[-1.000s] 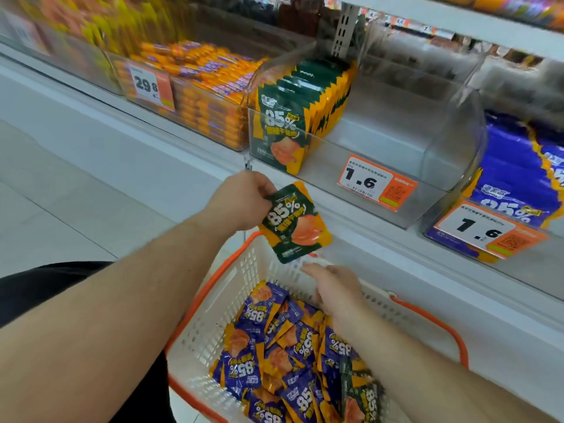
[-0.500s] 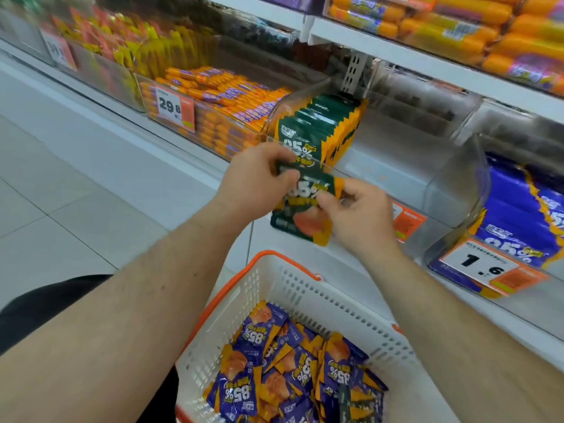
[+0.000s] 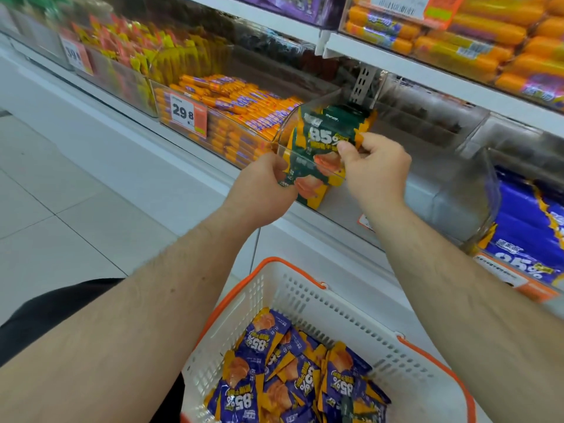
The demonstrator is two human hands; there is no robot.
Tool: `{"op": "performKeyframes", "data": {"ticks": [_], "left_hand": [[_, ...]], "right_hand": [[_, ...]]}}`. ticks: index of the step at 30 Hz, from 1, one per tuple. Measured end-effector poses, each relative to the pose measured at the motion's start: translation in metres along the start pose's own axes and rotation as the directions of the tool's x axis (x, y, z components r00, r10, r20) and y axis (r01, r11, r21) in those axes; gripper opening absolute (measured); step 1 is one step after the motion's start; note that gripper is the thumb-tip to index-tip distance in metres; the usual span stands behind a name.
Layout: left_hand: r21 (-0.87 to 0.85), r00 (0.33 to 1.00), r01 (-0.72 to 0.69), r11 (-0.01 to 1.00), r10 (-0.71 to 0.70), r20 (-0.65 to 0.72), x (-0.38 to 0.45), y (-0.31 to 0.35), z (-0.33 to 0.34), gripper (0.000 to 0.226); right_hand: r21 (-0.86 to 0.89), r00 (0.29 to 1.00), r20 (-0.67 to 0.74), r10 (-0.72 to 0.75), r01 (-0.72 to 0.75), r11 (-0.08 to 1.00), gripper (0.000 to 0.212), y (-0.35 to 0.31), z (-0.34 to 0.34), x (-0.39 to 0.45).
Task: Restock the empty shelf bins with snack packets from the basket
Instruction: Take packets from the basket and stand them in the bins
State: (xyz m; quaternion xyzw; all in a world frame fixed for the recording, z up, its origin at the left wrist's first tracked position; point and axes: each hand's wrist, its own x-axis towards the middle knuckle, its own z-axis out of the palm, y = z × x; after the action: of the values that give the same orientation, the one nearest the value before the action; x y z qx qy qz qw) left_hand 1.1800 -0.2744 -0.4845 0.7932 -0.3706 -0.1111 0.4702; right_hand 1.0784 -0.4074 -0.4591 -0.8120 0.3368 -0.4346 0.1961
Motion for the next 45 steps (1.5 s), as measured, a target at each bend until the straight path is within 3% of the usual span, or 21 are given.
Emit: {"op": "performKeyframes", "data": {"ticks": [6,9,16,25,27,28,30,32,33,35,38,40,43,45], "left_hand": [[0.075,0.994,-0.018,0.997,0.01,0.107,-0.005,0.001,0.008,0.032],[0.137,0.985,-0.044,0.99,0.02,0.174,-0.007,-0.001,0.015,0.03],[0.212,0.957,-0.086,0.974,0.022,0.291,-0.008,-0.002,0.027,0.033],[0.224,0.912,-0.14,0.964,0.038,0.409,-0.015,-0.005,0.041,0.038],[0.222,0.896,-0.146,0.964,0.034,0.443,-0.019,-0.006,0.046,0.038],[0.227,0.887,-0.145,0.963,0.025,0.461,-0.022,-0.007,0.05,0.038],[0.242,0.865,-0.147,0.959,0.006,0.502,-0.028,-0.012,0.057,0.037],[0.273,0.831,-0.174,0.946,-0.008,0.556,-0.035,-0.018,0.064,0.037],[0.293,0.811,-0.197,0.936,-0.013,0.585,-0.038,-0.021,0.07,0.037],[0.33,0.774,-0.24,0.913,-0.025,0.633,-0.044,-0.026,0.081,0.037],[0.362,0.71,-0.302,0.882,-0.046,0.703,-0.053,-0.03,0.098,0.037],[0.371,0.655,-0.344,0.863,-0.063,0.753,-0.058,-0.032,0.11,0.037],[0.383,0.594,-0.405,0.83,-0.08,0.8,-0.064,-0.036,0.127,0.036],[0.377,0.558,-0.417,0.827,-0.095,0.825,-0.067,-0.037,0.137,0.037]], "right_hand": [[-0.125,0.967,0.097,0.237,-0.225,0.966,0.048,0.002,0.017,0.01],[-0.247,0.949,0.159,0.271,-0.227,0.942,0.055,0.003,0.018,0.02],[-0.555,0.929,0.244,0.277,-0.1,0.826,0.038,-0.008,0.029,0.028],[-0.548,0.778,0.403,0.481,-0.216,0.808,0.028,-0.006,0.032,0.039],[-0.52,0.821,0.368,0.437,-0.208,0.828,0.025,-0.006,0.023,0.029],[-0.51,0.888,0.292,0.354,-0.169,0.844,0.021,-0.004,0.018,0.021],[-0.408,0.998,0.047,0.03,-0.009,0.913,0.013,0.003,0.007,-0.008],[-0.184,0.938,-0.198,-0.284,0.249,0.951,0.012,0.017,0.0,-0.046],[-0.108,0.904,-0.244,-0.351,0.335,0.936,0.013,0.029,-0.002,-0.065],[-0.012,0.93,-0.195,-0.312,0.316,0.949,0.016,0.066,-0.001,-0.104],[-0.045,0.998,0.057,-0.041,0.044,0.998,0.017,0.129,0.001,-0.161],[-0.182,0.925,0.332,0.186,-0.13,0.975,0.019,0.168,0.003,-0.193],[-0.445,0.574,0.656,0.489,-0.229,0.866,0.018,0.213,0.004,-0.238],[-0.513,0.404,0.745,0.531,-0.161,0.843,0.012,0.235,-0.001,-0.266]]}}
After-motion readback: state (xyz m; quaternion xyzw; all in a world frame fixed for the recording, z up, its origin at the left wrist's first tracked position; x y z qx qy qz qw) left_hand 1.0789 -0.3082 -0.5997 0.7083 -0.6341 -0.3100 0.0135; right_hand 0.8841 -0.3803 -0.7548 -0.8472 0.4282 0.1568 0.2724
